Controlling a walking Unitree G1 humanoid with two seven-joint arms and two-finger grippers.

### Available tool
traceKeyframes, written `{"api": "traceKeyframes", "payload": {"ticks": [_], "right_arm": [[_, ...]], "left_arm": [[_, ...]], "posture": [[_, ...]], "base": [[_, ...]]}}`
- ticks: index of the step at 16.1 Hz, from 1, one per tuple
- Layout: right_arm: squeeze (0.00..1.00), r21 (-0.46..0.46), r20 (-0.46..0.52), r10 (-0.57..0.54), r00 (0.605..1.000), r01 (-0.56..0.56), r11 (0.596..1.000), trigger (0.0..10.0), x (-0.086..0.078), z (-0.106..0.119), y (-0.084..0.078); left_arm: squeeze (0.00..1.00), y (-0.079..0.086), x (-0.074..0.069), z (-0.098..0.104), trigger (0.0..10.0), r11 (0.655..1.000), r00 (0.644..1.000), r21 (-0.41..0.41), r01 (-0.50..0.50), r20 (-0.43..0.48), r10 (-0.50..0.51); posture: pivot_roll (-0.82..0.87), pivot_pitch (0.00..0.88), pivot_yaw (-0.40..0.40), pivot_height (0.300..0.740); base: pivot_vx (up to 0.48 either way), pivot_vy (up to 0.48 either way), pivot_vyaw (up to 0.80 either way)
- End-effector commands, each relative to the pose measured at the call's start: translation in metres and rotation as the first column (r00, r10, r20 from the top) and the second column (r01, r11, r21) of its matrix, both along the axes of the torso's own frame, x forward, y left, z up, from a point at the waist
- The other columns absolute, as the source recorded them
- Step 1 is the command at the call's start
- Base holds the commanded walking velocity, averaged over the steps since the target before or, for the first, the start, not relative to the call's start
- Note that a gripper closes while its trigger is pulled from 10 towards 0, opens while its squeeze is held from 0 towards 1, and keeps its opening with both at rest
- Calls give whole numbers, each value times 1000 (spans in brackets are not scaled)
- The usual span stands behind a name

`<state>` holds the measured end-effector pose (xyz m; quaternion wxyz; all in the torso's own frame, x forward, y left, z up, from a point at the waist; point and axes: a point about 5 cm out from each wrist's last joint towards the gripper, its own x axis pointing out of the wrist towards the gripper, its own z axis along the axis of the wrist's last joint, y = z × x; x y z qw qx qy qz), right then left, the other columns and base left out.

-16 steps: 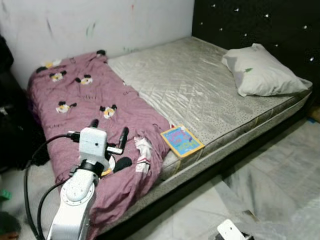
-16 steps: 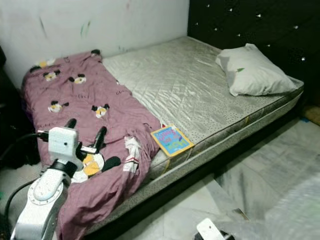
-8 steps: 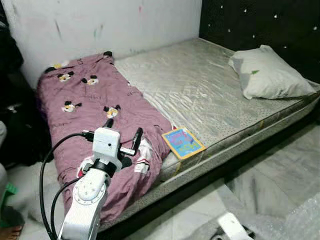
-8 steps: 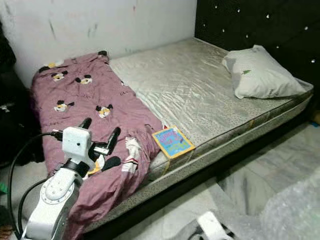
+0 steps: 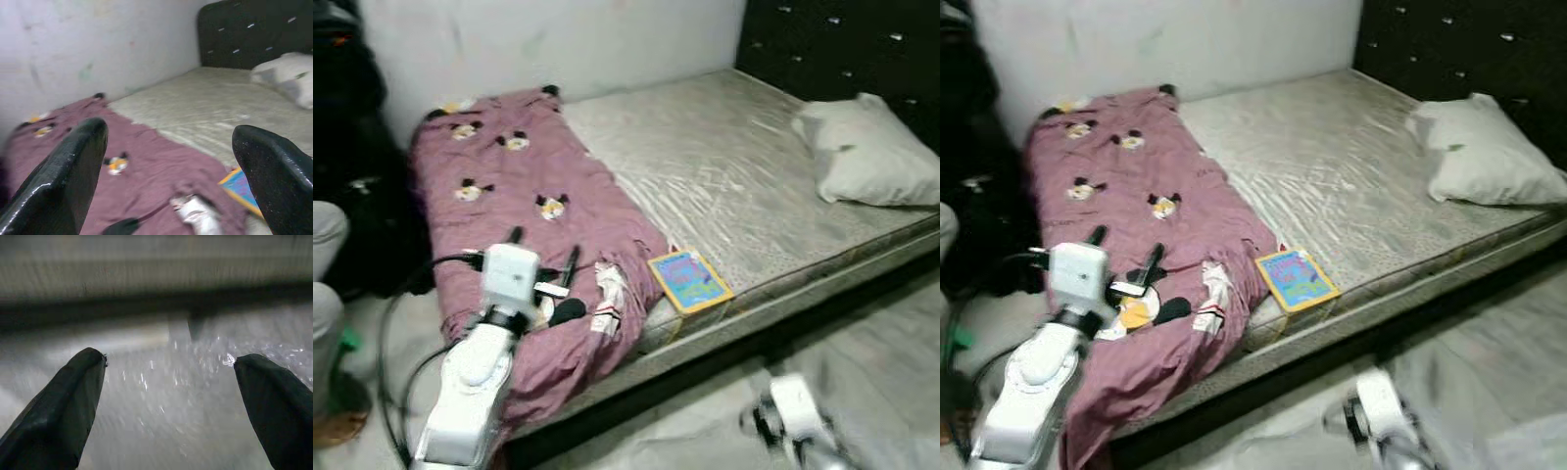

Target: Clean up the room

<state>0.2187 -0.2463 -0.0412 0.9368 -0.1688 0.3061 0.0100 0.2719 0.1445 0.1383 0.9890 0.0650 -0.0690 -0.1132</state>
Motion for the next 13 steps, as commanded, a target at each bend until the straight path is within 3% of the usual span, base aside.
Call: {"api": "traceKeyframes", "payload": {"ticks": [1, 2, 4, 6, 7, 10, 11, 13], "right_arm": [[0, 6, 54, -5, 999, 5, 1000, 10000, 5, 9, -9], [0, 8, 58, -4, 998, 4, 1000, 10000, 6, 9, -9], [0, 83, 89, -28, 996, 21, 996, 10000, -11, 5, -12], [0, 99, 41, -64, 997, 59, 993, 10000, -38, -6, -22], [0, 87, 0, -79, 997, 79, 993, 10000, -57, -12, -29], [0, 70, -47, -134, 990, 137, 988, 10000, -84, -20, -36], [0, 55, -76, -147, 986, 151, 987, 10000, -99, -25, -35], [0, 38, -87, -152, 985, 156, 987, 10000, -107, -28, -35]], "left_arm": [[0, -4, 1, 2, 10000, 1000, 1000, 6, 15, 16, -15], [0, -4, 1, 2, 10000, 1000, 1000, 6, 15, 17, -15], [0, -2, 4, 3, 10000, 1000, 1000, 6, 16, 22, -16], [0, -2, 4, 3, 10000, 1000, 1000, 7, 21, 22, -21], [0, -3, 5, 3, 10000, 1000, 999, 7, 29, 19, -29], [0, -4, 7, 2, 10000, 999, 999, 6, 46, 11, -46], [0, -5, 9, 1, 10000, 998, 998, 10, 57, 12, -57], [0, -6, 11, 2, 10000, 998, 998, 14, 63, 17, -63]], "posture": [[-74, 0, 34, 740], [-74, 0, 34, 740], [-86, 0, 37, 740], [-93, 0, 39, 740], [-98, 0, 40, 740], [-112, 0, 45, 740], [-124, 0, 51, 740], [-138, 0, 57, 740]], "base": [[0, 0, 800], [0, 0, 800], [0, 0, 0], [0, 0, 0], [0, 0, 0], [0, 0, 0], [0, 0, 0], [0, 0, 0]]}}
